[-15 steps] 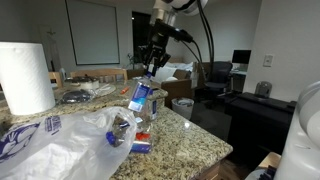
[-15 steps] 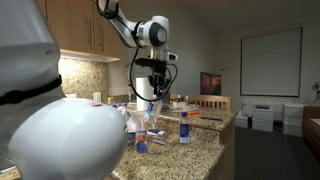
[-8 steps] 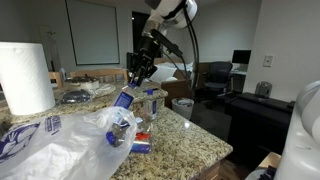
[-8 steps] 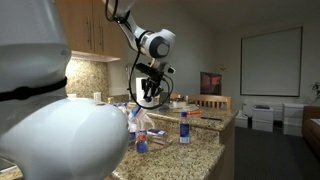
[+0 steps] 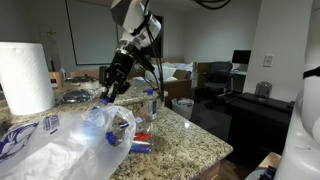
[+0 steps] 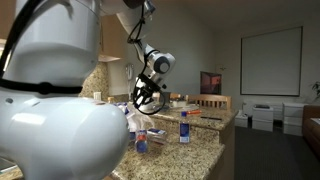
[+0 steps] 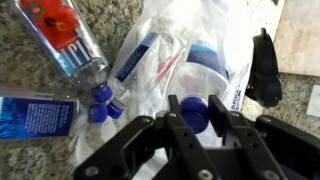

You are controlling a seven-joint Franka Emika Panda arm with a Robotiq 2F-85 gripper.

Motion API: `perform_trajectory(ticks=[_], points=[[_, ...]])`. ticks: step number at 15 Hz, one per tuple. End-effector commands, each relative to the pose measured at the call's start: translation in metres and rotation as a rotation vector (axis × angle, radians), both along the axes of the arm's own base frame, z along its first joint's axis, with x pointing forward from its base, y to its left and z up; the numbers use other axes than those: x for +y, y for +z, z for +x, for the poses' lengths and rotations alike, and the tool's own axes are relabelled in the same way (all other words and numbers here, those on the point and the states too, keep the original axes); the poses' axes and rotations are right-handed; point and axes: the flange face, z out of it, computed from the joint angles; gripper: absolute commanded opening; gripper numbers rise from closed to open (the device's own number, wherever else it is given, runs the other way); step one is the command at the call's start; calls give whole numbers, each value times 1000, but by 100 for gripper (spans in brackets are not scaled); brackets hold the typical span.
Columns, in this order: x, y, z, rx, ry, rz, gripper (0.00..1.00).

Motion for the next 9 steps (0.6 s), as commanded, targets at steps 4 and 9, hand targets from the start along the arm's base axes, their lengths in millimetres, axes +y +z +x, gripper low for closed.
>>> perform_trajectory(ticks=[4,9], points=[[67,-87,24,269,220,82,13],[99,-102,18,479,422,98,58]])
